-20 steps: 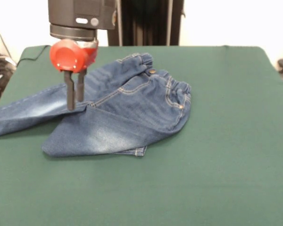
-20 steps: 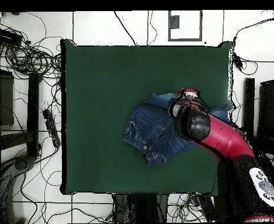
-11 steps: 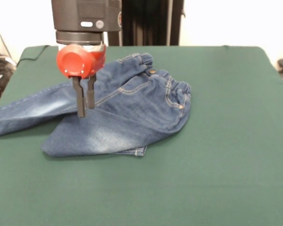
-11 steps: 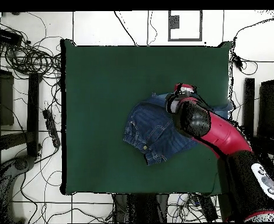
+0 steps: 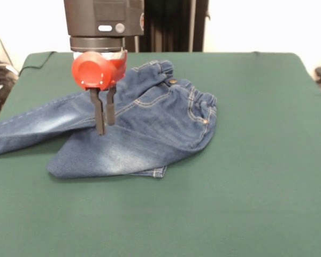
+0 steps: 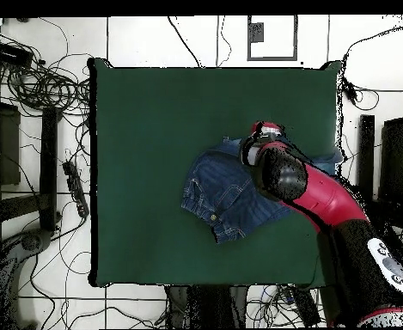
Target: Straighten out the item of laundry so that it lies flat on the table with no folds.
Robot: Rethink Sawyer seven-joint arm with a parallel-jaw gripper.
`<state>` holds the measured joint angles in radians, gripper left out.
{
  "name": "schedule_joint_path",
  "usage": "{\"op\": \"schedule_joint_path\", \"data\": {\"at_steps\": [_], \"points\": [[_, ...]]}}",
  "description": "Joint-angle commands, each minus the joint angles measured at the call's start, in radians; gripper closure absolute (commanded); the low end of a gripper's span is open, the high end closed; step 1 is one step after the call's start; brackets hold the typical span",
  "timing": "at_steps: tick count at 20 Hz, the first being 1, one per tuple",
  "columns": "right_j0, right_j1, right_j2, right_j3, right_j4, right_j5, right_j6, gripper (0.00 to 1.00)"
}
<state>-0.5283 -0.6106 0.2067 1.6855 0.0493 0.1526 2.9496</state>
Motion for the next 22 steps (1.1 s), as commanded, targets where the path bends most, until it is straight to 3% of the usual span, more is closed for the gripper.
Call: {"op": "schedule_joint_path", "data": {"at_steps": [1, 8, 13, 22], "points": [[0.062, 0.090, 0.064, 0.071, -0.008, 0.228, -0.043, 0.00], [0.070, 0.095, 0.059, 0.061, 0.000, 0.313, -0.039, 0.00], [0.097, 0.113, 0.033, 0.048, -0.010, 0.291, -0.011, 0.00], [0.237, 0.171, -0.146, -0.053, -0.013, 0.277, 0.075, 0.00]]}}
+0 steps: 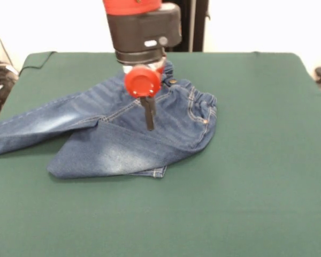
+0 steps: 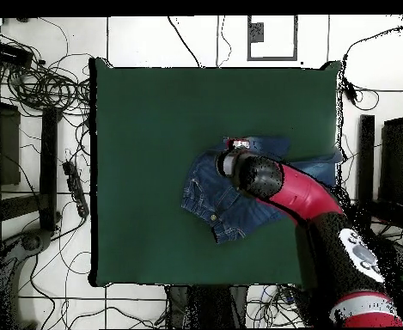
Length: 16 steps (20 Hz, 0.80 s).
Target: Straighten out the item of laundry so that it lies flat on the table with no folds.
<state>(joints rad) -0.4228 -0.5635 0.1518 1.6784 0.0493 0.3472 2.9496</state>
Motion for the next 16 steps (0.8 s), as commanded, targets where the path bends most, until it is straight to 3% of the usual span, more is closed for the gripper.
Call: {"op": "schedule_joint_path", "data": {"at_steps": [1, 10, 16], "points": [[0.145, 0.134, -0.108, -0.057, -0.010, 0.078, 0.082, 0.00], [0.295, 0.210, -0.307, -0.140, 0.049, 0.058, 0.176, 0.00], [0.399, 0.195, -0.460, -0.142, 0.077, 0.083, 0.227, 0.00]]}}
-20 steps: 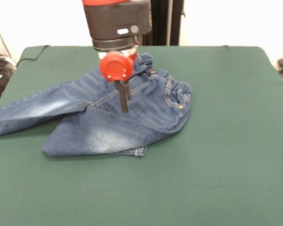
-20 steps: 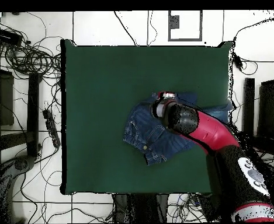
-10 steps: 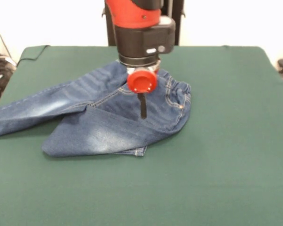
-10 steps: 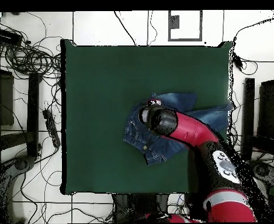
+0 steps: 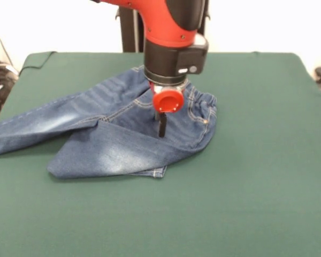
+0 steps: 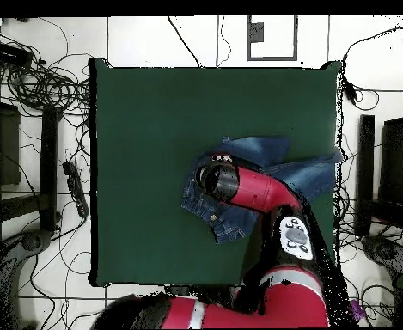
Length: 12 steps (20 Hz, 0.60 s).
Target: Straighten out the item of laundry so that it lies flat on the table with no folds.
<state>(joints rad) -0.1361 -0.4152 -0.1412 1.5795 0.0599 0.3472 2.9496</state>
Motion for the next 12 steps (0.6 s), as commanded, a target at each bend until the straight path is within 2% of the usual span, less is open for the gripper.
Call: {"op": "schedule_joint_path", "data": {"at_steps": [1, 5, 12], "points": [[0.117, 0.035, -0.176, -0.034, 0.071, 0.088, 0.222, 0.00], [0.129, -0.007, -0.210, -0.010, 0.087, 0.090, 0.201, 0.00], [0.165, -0.019, -0.266, -0.010, 0.111, -0.023, 0.204, 0.00]]}}
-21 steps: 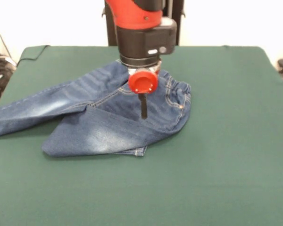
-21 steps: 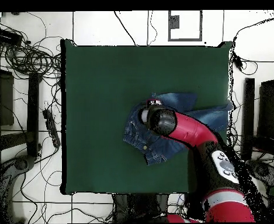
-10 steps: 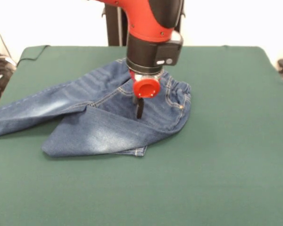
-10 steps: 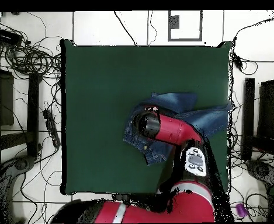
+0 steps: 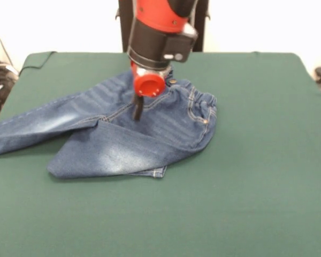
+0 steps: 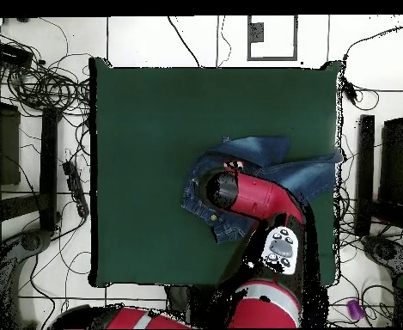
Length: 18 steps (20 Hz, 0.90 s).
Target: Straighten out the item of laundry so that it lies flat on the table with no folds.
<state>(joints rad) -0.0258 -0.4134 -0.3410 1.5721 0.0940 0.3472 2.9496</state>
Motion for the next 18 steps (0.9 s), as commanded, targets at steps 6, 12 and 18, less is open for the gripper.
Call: {"op": "schedule_joint_path", "data": {"at_steps": [6, 12, 18], "points": [[0.065, 0.021, -0.085, -0.011, 0.098, -0.126, 0.200, 0.00], [0.036, 0.025, -0.045, 0.014, 0.111, -0.227, 0.170, 0.00], [0.008, 0.026, 0.001, 0.031, 0.119, -0.293, 0.142, 0.00]]}}
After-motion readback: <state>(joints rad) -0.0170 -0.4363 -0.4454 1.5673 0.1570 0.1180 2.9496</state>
